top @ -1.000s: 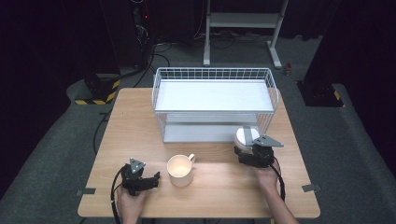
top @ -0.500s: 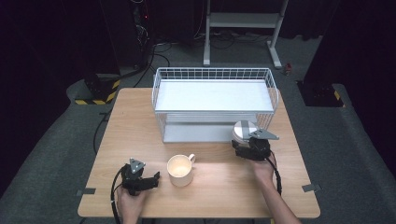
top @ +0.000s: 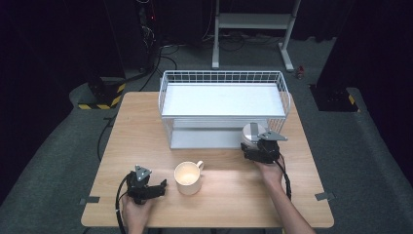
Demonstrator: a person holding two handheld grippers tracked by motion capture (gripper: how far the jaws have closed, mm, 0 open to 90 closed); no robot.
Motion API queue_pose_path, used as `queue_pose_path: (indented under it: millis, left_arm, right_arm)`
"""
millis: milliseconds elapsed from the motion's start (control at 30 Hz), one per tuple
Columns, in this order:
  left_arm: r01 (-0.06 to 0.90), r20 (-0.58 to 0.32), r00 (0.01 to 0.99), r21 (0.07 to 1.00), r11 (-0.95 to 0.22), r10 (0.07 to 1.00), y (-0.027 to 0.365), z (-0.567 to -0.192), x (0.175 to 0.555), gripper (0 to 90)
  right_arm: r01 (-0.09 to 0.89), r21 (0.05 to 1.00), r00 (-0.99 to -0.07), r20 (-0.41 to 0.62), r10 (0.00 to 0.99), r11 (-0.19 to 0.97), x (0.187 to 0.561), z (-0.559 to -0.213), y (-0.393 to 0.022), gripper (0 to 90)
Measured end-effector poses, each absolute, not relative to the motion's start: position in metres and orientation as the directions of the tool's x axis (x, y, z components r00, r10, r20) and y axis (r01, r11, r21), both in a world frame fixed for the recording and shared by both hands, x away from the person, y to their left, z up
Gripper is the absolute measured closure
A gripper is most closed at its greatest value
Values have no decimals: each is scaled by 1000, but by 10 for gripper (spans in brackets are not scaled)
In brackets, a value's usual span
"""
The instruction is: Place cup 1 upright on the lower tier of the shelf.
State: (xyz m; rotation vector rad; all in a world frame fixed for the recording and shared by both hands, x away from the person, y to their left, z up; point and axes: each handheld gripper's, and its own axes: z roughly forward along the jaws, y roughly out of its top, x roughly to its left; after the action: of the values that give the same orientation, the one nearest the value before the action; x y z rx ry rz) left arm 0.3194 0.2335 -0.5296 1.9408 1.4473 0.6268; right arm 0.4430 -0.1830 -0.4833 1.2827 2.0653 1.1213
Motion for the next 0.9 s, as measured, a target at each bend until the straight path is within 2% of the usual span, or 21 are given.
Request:
queue_pose_path:
  millis: [900]
  left_arm:
    - [659,4,283,725,-198,959,234,-530,319,93]
  right_arm:
    - [506,830,-445,17,895,236,465,-485,-177,186]
